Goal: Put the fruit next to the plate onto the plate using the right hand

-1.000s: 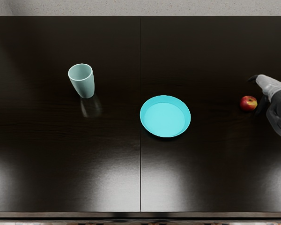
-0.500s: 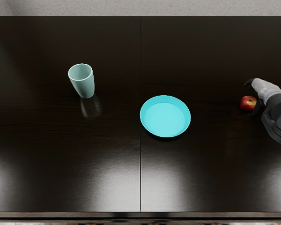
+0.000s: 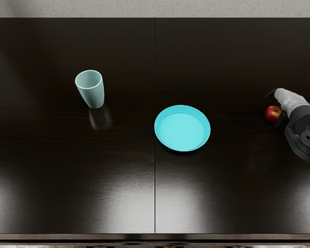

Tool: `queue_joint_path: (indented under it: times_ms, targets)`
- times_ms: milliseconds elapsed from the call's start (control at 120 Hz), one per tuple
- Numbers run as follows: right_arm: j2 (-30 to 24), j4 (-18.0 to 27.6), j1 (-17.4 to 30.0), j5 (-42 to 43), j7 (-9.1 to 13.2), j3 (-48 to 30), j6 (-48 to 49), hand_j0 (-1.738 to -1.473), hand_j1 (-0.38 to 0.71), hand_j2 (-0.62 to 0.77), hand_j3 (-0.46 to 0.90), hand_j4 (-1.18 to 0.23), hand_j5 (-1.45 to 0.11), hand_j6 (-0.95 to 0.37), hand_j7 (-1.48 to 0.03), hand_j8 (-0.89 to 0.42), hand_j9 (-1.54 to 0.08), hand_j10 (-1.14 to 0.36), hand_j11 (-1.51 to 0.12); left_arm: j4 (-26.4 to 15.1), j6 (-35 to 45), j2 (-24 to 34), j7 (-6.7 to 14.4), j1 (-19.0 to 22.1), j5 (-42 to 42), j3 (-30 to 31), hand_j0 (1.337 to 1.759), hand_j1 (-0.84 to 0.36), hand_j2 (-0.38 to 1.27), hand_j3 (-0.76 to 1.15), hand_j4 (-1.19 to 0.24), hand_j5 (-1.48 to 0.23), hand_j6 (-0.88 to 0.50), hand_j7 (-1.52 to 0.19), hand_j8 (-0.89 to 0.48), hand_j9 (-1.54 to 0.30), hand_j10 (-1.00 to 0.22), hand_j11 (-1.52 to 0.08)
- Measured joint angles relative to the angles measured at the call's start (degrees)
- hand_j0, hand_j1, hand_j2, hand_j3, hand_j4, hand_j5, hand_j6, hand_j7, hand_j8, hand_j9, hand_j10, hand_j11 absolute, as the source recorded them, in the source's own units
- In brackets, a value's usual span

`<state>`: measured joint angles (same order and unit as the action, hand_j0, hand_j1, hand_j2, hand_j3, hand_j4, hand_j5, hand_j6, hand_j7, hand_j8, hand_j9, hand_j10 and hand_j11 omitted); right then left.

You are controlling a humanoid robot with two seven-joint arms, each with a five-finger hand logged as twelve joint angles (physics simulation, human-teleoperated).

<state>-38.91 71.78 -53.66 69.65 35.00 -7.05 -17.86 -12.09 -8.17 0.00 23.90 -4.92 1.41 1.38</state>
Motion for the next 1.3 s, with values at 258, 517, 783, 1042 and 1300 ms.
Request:
queue_joint_path:
  times_ms: [258, 517, 783, 1042, 1300]
  targets:
    - [0.04, -0.2, 0.27, -0.01, 0.0, 0.36, -0.06, -1.658, 0.08, -0.07, 0.0, -0.36, -0.47, -0.36, -0.47, -0.36, -0.47, -0.36, -0.47, -0.03, 0.0, 0.0, 0.0, 0.0, 0.0, 0.01, 1.658, 0.34, 0.0, 0.0, -0.01, -0.01, -0.01, -0.01, -0.01, -0.01, -0.01, -0.01]
    - [0.13, -0.25, 0.33, -0.08, 0.0, 0.44, -0.07, -1.658, 0.12, -0.07, 0.0, -0.4, -0.51, -0.4, -0.51, -0.4, -0.51, -0.4, -0.51, -0.04, 0.0, 0.0, 0.0, 0.0, 0.0, 0.01, 1.658, 0.34, 0.0, 0.0, -0.01, -0.01, -0.01, -0.01, -0.01, -0.01, -0.01, -0.01]
    - [0.08, -0.16, 0.95, -0.05, 0.0, 0.46, -0.15, -1.658, 0.14, -0.07, 0.01, -0.42, -0.54, -0.42, -0.54, -0.42, -0.54, -0.42, -0.54, -0.1, 0.0, 0.0, 0.0, 0.0, 0.0, 0.01, 1.658, 0.34, 0.0, 0.0, -0.01, -0.01, -0.01, -0.01, -0.01, -0.01, -0.01, -0.01]
    - [0.14, -0.14, 1.1, 0.06, 0.0, 0.46, -0.42, -1.659, 0.16, -0.08, 0.06, -0.46, -0.58, -0.42, -0.59, -0.46, -0.58, -0.46, -0.58, -0.12, 0.0, 0.0, 0.0, 0.0, 0.0, 0.01, 1.658, 0.34, 0.0, 0.0, -0.01, -0.01, -0.01, -0.01, -0.01, -0.01, -0.01, -0.01]
    - [-0.04, 0.16, 0.98, -0.13, 0.03, 0.4, -0.33, -1.658, 0.19, 0.01, 0.01, -0.47, -0.61, -0.43, -0.61, -0.48, -0.61, -0.48, -0.61, -0.05, 0.0, 0.0, 0.0, 0.0, 0.0, 0.06, 1.658, 0.34, 0.0, 0.0, -0.01, -0.01, -0.01, -0.01, -0.01, -0.01, -0.01, -0.01]
